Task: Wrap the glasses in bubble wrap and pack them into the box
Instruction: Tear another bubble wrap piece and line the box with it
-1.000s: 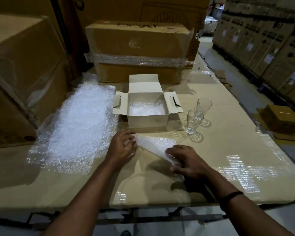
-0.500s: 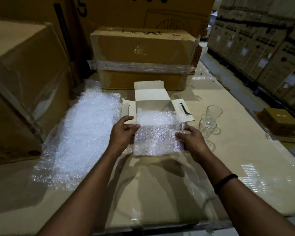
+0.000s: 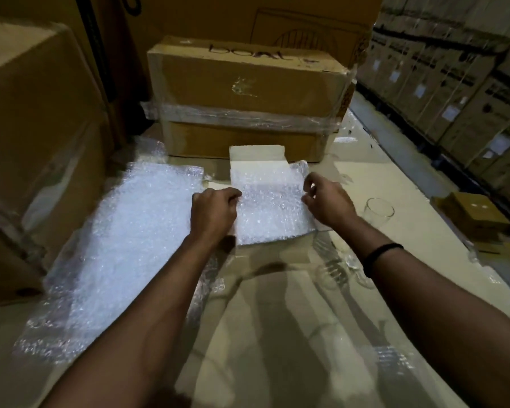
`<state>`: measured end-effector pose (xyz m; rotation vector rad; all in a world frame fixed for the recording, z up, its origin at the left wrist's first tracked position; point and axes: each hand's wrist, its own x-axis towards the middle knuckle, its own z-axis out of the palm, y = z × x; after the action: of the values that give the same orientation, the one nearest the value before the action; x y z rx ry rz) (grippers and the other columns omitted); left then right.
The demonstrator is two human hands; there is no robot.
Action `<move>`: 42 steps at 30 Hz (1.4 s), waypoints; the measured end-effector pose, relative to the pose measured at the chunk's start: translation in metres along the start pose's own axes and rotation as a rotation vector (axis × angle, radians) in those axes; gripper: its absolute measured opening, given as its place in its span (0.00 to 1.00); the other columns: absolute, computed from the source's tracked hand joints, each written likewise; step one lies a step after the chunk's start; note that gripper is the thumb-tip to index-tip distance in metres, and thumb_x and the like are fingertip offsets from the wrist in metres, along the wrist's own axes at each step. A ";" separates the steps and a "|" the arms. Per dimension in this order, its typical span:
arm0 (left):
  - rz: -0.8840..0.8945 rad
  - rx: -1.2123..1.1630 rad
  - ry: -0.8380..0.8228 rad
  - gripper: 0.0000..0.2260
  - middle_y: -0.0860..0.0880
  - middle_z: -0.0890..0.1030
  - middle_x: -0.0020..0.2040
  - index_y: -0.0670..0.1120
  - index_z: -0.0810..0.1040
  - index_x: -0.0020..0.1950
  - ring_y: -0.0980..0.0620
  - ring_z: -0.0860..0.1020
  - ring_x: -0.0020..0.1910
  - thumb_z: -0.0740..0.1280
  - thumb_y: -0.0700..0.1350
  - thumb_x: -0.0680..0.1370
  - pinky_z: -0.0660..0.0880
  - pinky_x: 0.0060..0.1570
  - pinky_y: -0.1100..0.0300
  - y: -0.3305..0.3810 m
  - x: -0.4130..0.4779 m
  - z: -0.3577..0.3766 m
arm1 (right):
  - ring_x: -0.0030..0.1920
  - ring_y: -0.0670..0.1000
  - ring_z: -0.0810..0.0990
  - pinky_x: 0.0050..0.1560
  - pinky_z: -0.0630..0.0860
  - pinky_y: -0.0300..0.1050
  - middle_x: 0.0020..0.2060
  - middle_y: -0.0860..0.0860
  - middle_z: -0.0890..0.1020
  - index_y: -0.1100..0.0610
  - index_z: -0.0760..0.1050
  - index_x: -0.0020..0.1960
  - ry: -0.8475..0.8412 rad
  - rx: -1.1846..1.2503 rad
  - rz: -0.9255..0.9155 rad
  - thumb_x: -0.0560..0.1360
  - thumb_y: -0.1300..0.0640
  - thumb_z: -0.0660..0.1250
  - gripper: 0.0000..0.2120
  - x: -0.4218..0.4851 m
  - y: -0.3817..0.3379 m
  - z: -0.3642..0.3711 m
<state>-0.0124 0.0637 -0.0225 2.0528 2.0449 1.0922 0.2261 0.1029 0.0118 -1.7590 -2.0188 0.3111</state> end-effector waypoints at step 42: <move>0.249 0.875 -0.762 0.27 0.45 0.77 0.66 0.50 0.79 0.61 0.44 0.69 0.68 0.64 0.68 0.73 0.50 0.70 0.40 0.031 0.046 0.058 | 0.73 0.58 0.64 0.72 0.55 0.59 0.74 0.56 0.66 0.49 0.58 0.76 -0.657 -0.814 -0.493 0.73 0.30 0.59 0.38 0.064 -0.004 0.067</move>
<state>0.0375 0.1258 -0.0303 2.4907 1.9822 -0.7029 0.1856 0.1729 -0.0337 -1.5688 -3.3122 -0.1548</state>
